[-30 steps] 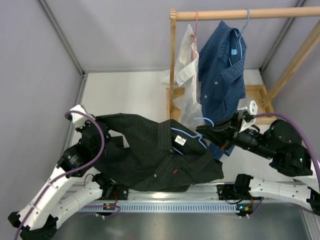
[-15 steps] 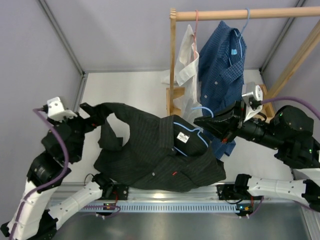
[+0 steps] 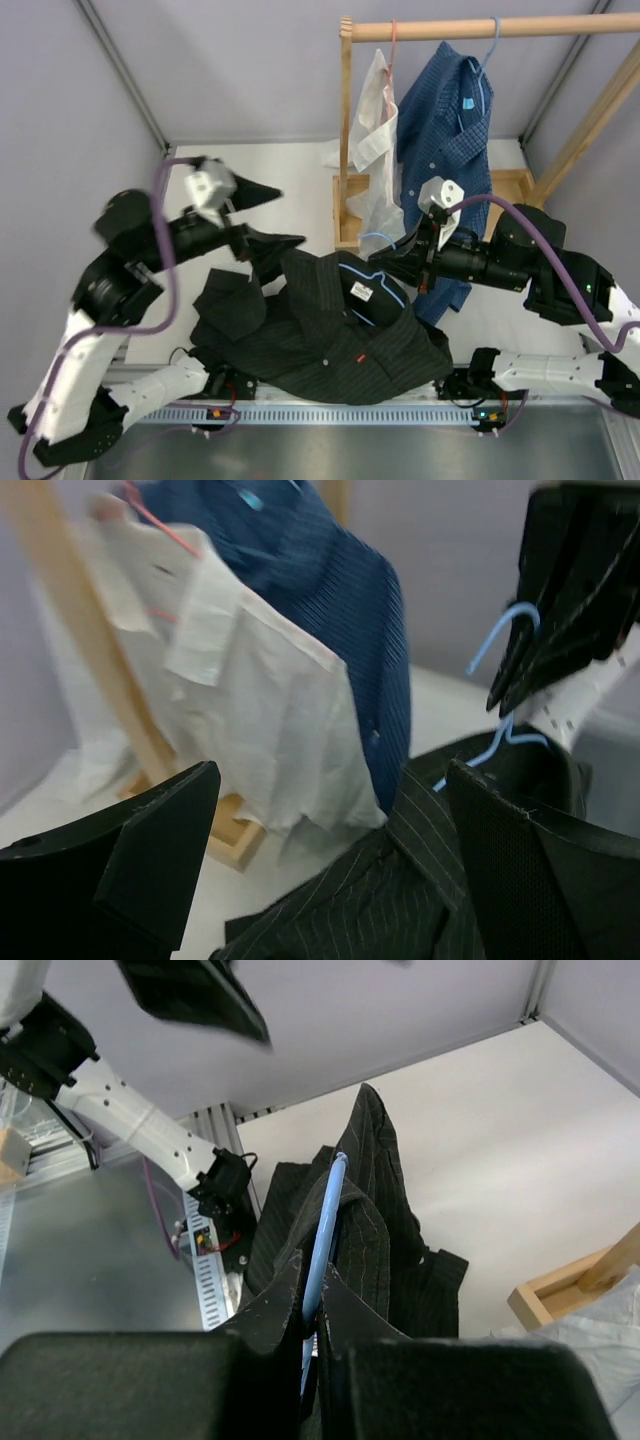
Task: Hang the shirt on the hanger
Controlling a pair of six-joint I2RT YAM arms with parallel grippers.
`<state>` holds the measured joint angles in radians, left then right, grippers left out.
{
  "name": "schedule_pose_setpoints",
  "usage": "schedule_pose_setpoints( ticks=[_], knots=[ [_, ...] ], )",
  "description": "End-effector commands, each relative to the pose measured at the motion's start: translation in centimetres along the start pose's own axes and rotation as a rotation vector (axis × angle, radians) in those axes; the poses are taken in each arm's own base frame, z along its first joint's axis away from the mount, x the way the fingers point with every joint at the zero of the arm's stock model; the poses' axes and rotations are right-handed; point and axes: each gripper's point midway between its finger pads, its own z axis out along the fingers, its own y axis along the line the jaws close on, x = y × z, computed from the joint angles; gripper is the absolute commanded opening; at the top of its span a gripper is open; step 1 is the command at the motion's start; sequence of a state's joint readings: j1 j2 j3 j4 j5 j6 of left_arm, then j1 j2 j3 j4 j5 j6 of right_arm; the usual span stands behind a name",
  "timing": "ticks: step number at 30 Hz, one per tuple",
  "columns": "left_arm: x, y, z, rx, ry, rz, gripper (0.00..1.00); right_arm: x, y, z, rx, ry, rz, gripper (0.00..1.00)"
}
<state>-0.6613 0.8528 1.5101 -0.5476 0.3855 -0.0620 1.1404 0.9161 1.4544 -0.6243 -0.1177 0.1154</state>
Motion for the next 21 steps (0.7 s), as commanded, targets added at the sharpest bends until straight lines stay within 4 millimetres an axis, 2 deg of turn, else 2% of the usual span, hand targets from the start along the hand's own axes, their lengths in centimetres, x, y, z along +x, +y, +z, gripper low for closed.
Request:
schedule_pose_setpoints(
  ticks=[1,4,5,8,10,13,16,21],
  knots=[
    [7.0,-5.4,2.2,0.488,0.197,0.023,0.98,-0.5,0.4,-1.8,-0.02,-0.035,-0.037,0.0],
    [8.6,-7.4,1.7,0.658,0.217,-0.004,0.98,0.0,0.8,-2.0,-0.051,-0.02,-0.045,0.0],
    [9.8,-7.4,2.0,0.678,0.243,-0.031,0.98,0.2,1.1,-2.0,-0.071,-0.018,-0.054,0.0],
    [11.1,-8.4,1.7,0.798,0.263,-0.081,0.98,0.6,2.3,-2.3,-0.145,-0.011,-0.072,0.0],
    [11.5,-9.0,1.5,0.871,0.267,-0.114,0.96,0.8,2.4,-2.2,-0.151,-0.005,-0.075,0.0],
    [12.7,-9.2,1.7,0.917,0.293,-0.167,0.92,0.8,2.5,-1.9,-0.158,-0.001,-0.085,0.0],
    [13.9,-8.9,2.3,0.91,0.326,-0.201,0.86,0.8,2.4,-1.5,-0.161,0.006,-0.092,0.0],
    [15.2,-8.4,2.9,0.887,0.361,-0.231,0.82,0.1,2.6,-0.8,-0.175,-0.005,-0.101,0.0]
  ],
)
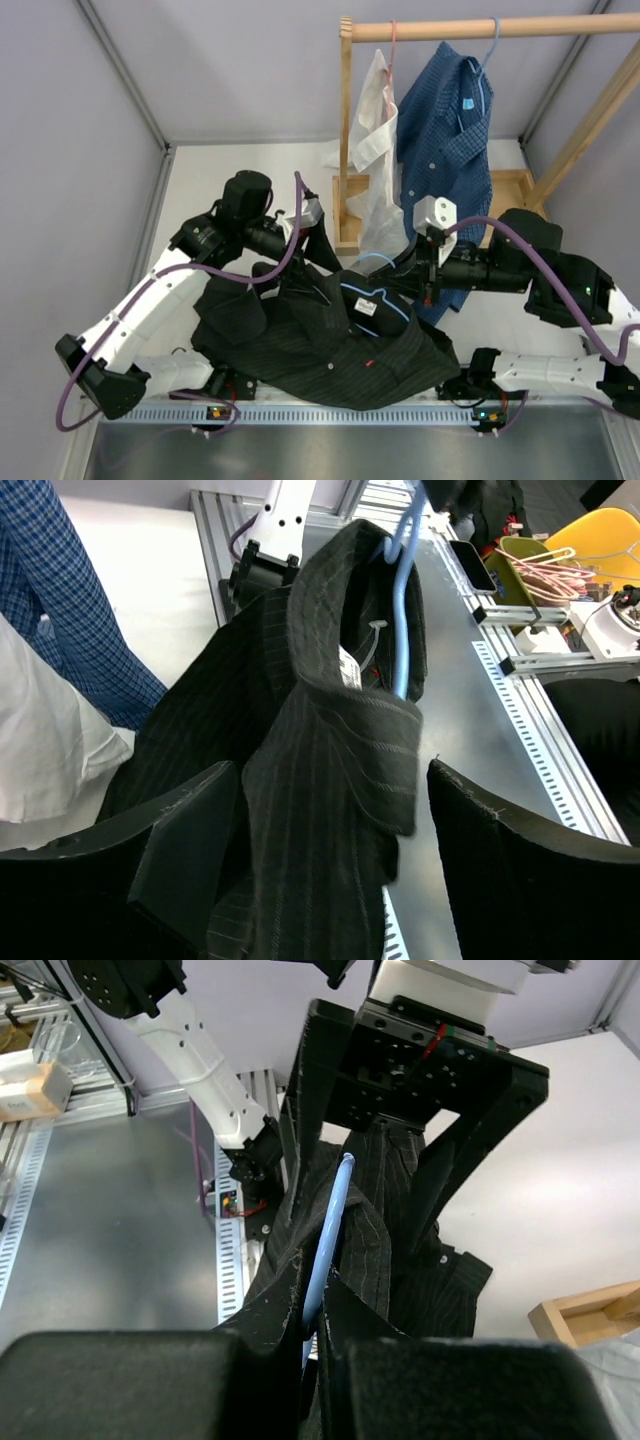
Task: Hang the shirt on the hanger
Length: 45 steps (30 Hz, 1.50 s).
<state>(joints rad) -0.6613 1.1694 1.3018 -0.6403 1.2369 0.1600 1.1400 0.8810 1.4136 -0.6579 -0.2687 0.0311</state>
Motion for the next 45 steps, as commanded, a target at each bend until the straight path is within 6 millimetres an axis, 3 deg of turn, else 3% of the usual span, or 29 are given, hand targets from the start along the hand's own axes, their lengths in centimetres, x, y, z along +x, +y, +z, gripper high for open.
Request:
schedule_pose_setpoints(
  ticks=[1,3,4,10,14,18,20,21,25,27,28,31,34,40,42,43,45],
  knots=[
    [-0.1,-0.1,0.2,0.037,-0.01,0.039,0.79,-2.1,0.4,0.2,-0.03,-0.061,-0.03,0.0],
    [-0.1,0.1,0.1,0.023,-0.008,0.037,0.58,-2.4,0.7,0.3,-0.05,-0.069,-0.033,0.0],
    [-0.2,0.1,0.1,0.02,-0.008,0.04,0.38,-2.5,0.7,0.4,-0.053,-0.076,-0.037,0.0],
    [-0.2,-0.4,-0.2,-0.001,-0.013,0.071,0.0,-2.5,0.3,0.6,-0.034,-0.084,-0.031,0.0],
    [-0.2,-1.4,-0.6,-0.009,-0.021,0.12,0.0,-2.5,-0.1,0.5,-0.001,-0.119,-0.01,0.06],
    [-0.6,-2.2,-1.1,-0.032,-0.032,0.157,0.0,-0.9,0.0,-0.4,0.006,-0.107,-0.001,0.65],
    [-0.8,-2.8,-1.3,-0.042,-0.039,0.165,0.0,1.3,-0.6,-0.8,0.045,-0.072,0.004,0.73],
    [-0.6,-2.7,-1.3,-0.049,-0.037,0.157,0.0,1.7,-0.6,-2.3,0.064,-0.084,0.002,0.75],
    [-0.4,-3.3,-1.8,-0.084,-0.044,0.168,0.0,5.1,0.3,-5.2,0.055,-0.035,0.009,0.76],
    [-0.4,-4.0,-1.8,-0.057,-0.048,0.161,0.0,6.3,0.6,-6.1,0.045,-0.003,-0.009,0.76],
    [-0.3,-4.4,-1.8,-0.042,-0.05,0.163,0.0,7.9,0.7,-6.4,0.043,0.058,0.0,0.76],
    [-0.4,-5.2,-1.9,-0.025,-0.056,0.17,0.0,9.7,1.4,-6.2,-0.006,0.128,0.016,0.76],
    [-0.3,-5.6,-2.0,-0.015,-0.058,0.169,0.0,10.7,2.4,-5.1,-0.08,0.179,0.038,0.76],
    [-0.4,-5.6,-2.1,-0.033,-0.061,0.162,0.0,10.6,3.4,-1.4,-0.215,0.187,0.013,0.72],
    [-0.3,-5.7,-2.1,-0.038,-0.062,0.158,0.0,10.3,3.2,-0.4,-0.22,0.179,0.013,0.57],
    [-0.2,-5.8,-2.2,-0.051,-0.063,0.157,0.0,9.6,2.5,0.1,-0.18,0.155,0.002,0.04],
    [-0.2,-5.6,-2.3,-0.067,-0.064,0.157,0.0,9.3,2.3,-0.1,-0.166,0.141,-0.003,0.0]
  ],
)
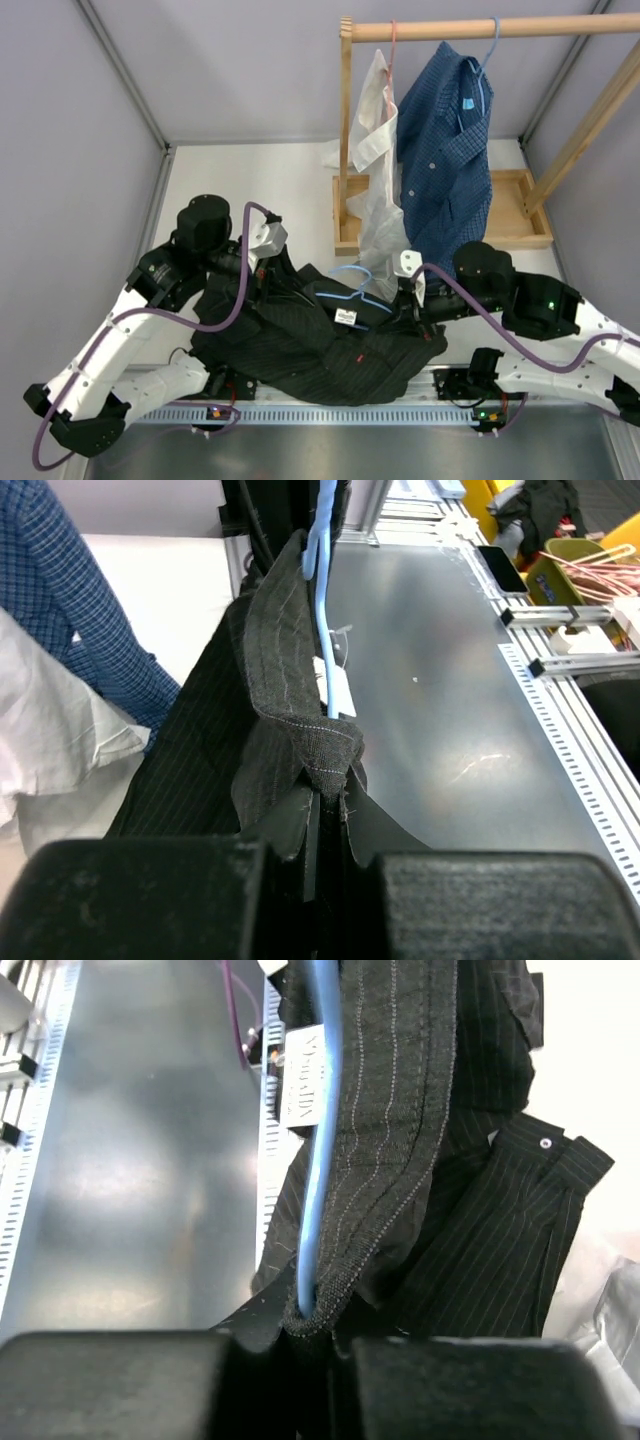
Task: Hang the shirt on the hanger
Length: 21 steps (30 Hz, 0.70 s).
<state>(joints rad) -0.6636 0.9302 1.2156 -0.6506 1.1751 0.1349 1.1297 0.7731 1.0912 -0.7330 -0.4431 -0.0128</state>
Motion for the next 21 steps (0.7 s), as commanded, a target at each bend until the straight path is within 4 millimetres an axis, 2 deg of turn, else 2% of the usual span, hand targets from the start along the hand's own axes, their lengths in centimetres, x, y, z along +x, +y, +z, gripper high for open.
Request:
schedule_pose_setpoints(
  ticks=[1,3,4,5,6,7,8,10,11,13,15,16,17,18,19,20,21],
  knots=[
    [-0.7,-0.6,-0.5,-0.024,-0.026,0.051,0.0,-3.3,0.0,-0.7,0.017,-0.132,-0.077,0.0],
    [-0.9,0.7,-0.7,-0.119,-0.024,0.042,0.01,-3.9,0.0,-1.6,0.041,-0.165,-0.079,0.0],
    [-1.2,1.2,-1.0,-0.164,-0.028,0.041,0.07,-4.2,-0.4,-2.1,0.08,-0.179,-0.072,0.0],
    [-1.5,1.8,-1.2,-0.213,-0.033,0.018,0.22,-4.6,-0.5,-2.9,0.102,-0.199,-0.078,0.0],
    [-1.8,3.0,-1.7,-0.298,-0.037,0.008,0.3,-5.0,-0.5,-3.6,0.123,-0.217,-0.083,0.0],
    [-2.2,3.3,-2.0,-0.334,-0.045,0.007,0.42,-5.0,-1.0,-4.1,0.166,-0.219,-0.052,0.0],
    [-2.5,3.3,-2.3,-0.367,-0.056,0.007,0.72,-5.3,-0.9,-5.1,0.186,-0.244,-0.046,0.0],
    [-3.0,3.8,-3.1,-0.439,-0.073,0.02,0.91,-6.1,-0.8,-6.3,0.21,-0.274,-0.035,0.0],
    [-3.6,3.3,-3.8,-0.468,-0.093,0.045,0.98,-5.8,-0.5,-6.9,0.212,-0.269,-0.031,0.0],
    [-4.5,4.0,-5.5,-0.603,-0.138,0.032,0.98,-6.6,-0.2,-8.5,0.232,-0.288,-0.021,0.0],
    [-5.9,3.5,-7.8,-0.73,-0.194,0.058,0.98,-6.0,0.1,-9.6,0.25,-0.259,0.019,0.0],
    [-6.0,4.4,-9.9,-0.87,-0.216,0.046,0.98,-7.1,0.6,-11.1,0.261,-0.292,0.03,0.0],
    [-6.4,4.4,-11.3,-0.947,-0.25,0.04,0.98,-7.3,0.9,-12.0,0.267,-0.299,0.052,0.0],
    [-6.8,3.6,-13.1,-1.024,-0.302,0.049,0.98,-8.2,2.0,-13.8,0.258,-0.336,0.092,0.0],
    [-6.8,3.7,-14.6,-1.101,-0.33,0.043,0.98,-8.9,2.6,-15.0,0.252,-0.37,0.112,0.0],
    [-6.5,4.1,-17.1,-1.241,-0.368,0.029,0.98,-9.6,3.4,-16.4,0.243,-0.414,0.126,0.0],
    [-5.9,3.7,-18.4,-1.299,-0.392,0.028,0.98,-10.2,4.1,-17.7,0.235,-0.454,0.158,0.0]
  ],
)
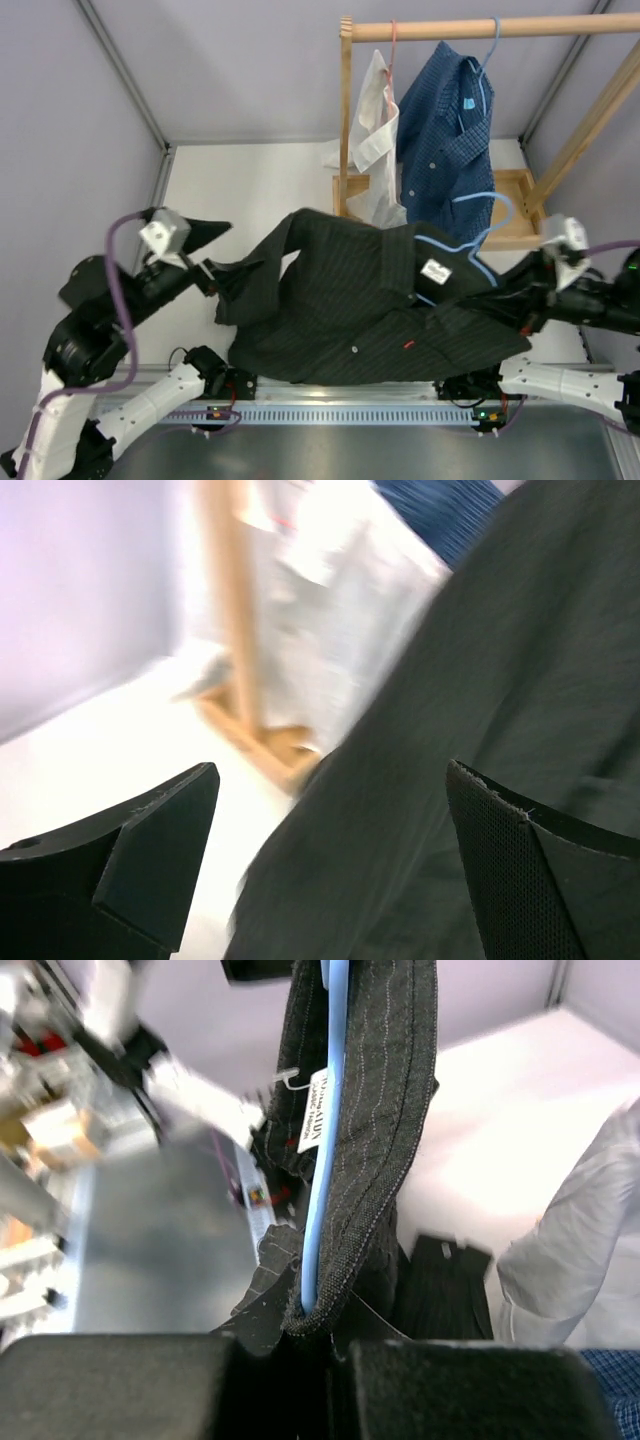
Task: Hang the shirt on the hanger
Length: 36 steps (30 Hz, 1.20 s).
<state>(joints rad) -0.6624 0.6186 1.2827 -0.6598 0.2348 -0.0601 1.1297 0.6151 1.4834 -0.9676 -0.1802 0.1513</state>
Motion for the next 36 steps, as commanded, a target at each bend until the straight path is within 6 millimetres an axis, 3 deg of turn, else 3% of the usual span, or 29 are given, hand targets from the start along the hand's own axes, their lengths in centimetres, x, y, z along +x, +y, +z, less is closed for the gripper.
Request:
schedule_pose_setpoints(
  ticks=[1,2,3,4,5,6,7,8,9,11,17,20,23,26,27,31,36],
  knots=[
    [-1.1,6.4,-4.1,-0.419,-0.102,-0.044,0.98,-5.7,1.2,-6.5,0.034,-0.211,0.113,0.0],
    [-0.7,7.3,-5.0,-0.476,-0.106,-0.03,0.98,-6.4,0.7,-7.5,0.075,-0.235,0.128,0.0],
    [0.0,7.7,-5.2,-0.499,-0.094,-0.025,0.98,-8.6,0.7,-10.4,0.107,-0.318,0.134,0.0],
    [1.4,8.2,-4.9,-0.524,-0.064,-0.021,0.98,-8.2,-1.8,-11.9,0.263,-0.317,0.163,0.0],
    [2.1,8.8,-5.1,-0.56,-0.051,-0.021,0.98,-8.6,-2.9,-12.3,0.338,-0.312,0.182,0.0],
    [2.7,9.1,-5.2,-0.577,-0.041,-0.021,0.98,-9.0,-3.7,-13.5,0.395,-0.331,0.207,0.0],
    [4.3,9.6,-4.8,-0.595,-0.002,-0.018,0.98,-9.4,-4.8,-16.6,0.492,-0.383,0.228,0.0],
    [5.0,9.9,-4.8,-0.614,0.012,-0.018,0.98,-9.6,-5.5,-16.9,0.544,-0.379,0.235,0.0],
    [5.5,10.6,-4.9,-0.654,0.016,-0.019,0.98,-10.4,-5.6,-19.1,0.573,-0.441,0.249,0.0],
    [7.4,11.4,-4.8,-0.696,0.048,-0.011,0.98,-9.7,-7.0,-21.5,0.689,-0.476,0.272,0.0],
    [8.4,13.8,-7.0,-0.886,-0.018,-0.035,0.98,-7.2,-9.2,-25.7,0.879,-0.567,0.352,0.0],
    [8.9,14.3,-7.6,-0.925,-0.031,-0.033,0.98,-6.4,-9.8,-25.1,0.965,-0.524,0.326,0.0],
    [9.3,14.3,-7.4,-0.922,-0.031,-0.04,0.98,-5.8,-10.7,-23.3,1.023,-0.447,0.305,0.0],
    [10.1,14.3,-6.9,-0.913,-0.018,-0.047,0.98,-4.3,-12.1,-20.1,1.096,-0.321,0.275,0.0],
    [10.2,14.3,-6.8,-0.91,-0.019,-0.054,0.98,-2.9,-12.9,-17.9,1.122,-0.22,0.24,0.0],
    [11.6,14.1,-5.8,-0.884,0.007,-0.065,0.98,-0.4,-15.1,-13.0,1.2,-0.051,0.192,0.0],
    [12.5,14.0,-5.0,-0.865,0.036,-0.076,0.98,0.4,-16.2,-9.5,1.239,0.009,0.144,0.0]
  ],
)
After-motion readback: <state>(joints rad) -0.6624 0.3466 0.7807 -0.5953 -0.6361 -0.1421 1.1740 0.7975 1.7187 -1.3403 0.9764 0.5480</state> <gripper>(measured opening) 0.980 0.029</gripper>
